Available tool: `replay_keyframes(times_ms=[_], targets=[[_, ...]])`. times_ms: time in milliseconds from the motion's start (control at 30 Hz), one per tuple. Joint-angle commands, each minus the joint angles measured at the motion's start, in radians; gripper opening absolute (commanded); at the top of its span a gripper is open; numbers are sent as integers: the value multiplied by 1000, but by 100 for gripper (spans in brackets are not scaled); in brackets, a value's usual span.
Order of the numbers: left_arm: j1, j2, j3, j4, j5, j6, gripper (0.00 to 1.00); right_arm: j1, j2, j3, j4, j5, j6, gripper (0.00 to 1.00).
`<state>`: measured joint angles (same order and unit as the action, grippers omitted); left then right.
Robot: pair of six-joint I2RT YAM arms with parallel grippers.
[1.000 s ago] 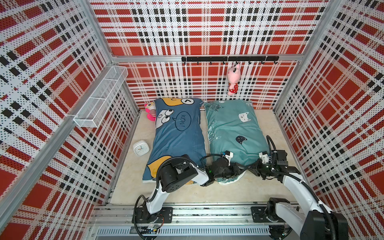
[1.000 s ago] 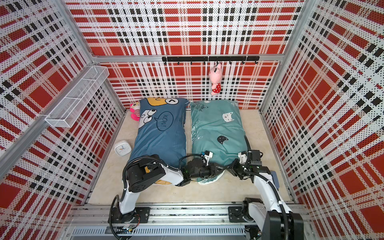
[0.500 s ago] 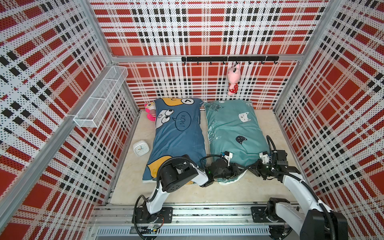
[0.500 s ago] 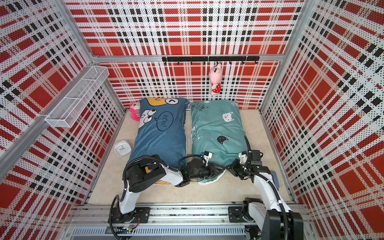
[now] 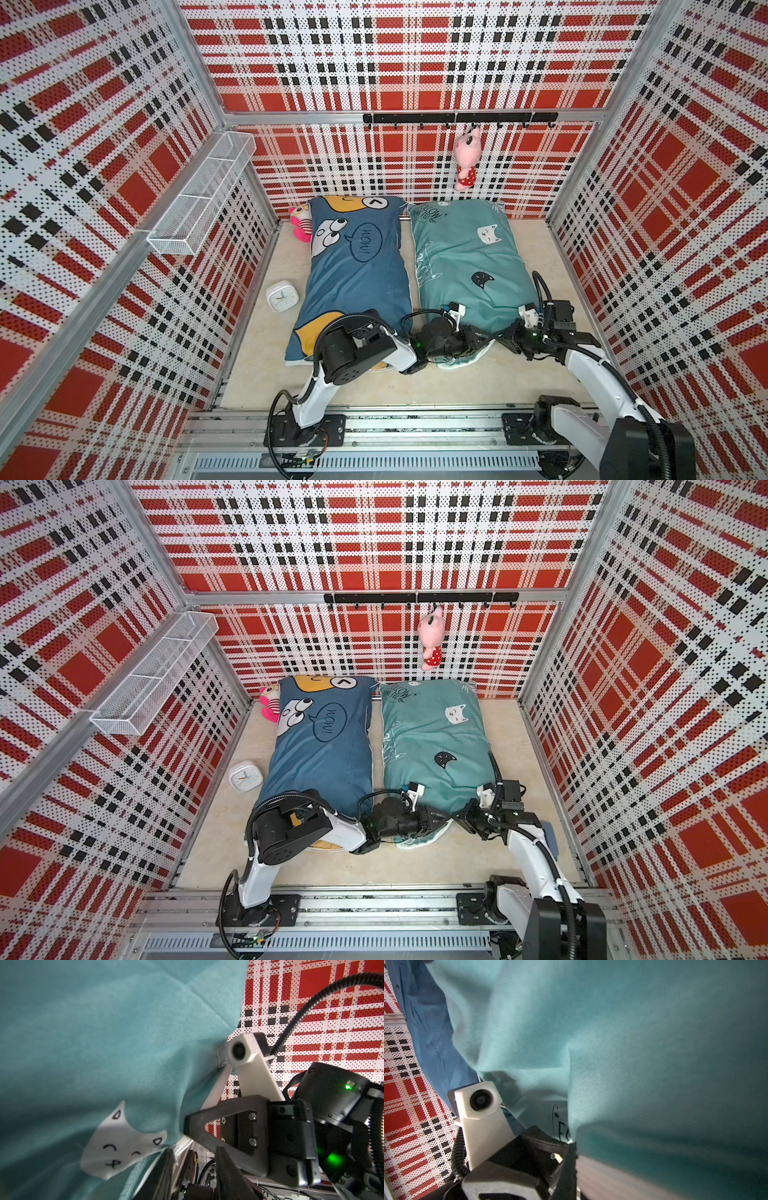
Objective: Zip up pillowcases
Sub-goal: Zip the zipper on the pillowcase.
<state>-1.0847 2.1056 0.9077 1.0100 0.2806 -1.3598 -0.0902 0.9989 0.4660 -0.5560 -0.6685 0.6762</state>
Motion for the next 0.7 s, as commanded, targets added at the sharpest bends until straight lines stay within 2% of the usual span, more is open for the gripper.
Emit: replay_keyframes(times_ms=[0, 433, 567, 667], targets=[[-6, 28, 16, 29, 12, -2, 37, -8, -10, -10, 8, -8, 3, 0], [-3, 50, 29, 39, 21, -13, 30, -11, -19, -4, 0, -9, 0, 0], [-7, 54, 31, 42, 22, -18, 38, -12, -19, -3, 5, -23, 3, 0], [-9, 60, 35, 44, 27, -18, 41, -14, -21, -8, 21, -55, 15, 0]])
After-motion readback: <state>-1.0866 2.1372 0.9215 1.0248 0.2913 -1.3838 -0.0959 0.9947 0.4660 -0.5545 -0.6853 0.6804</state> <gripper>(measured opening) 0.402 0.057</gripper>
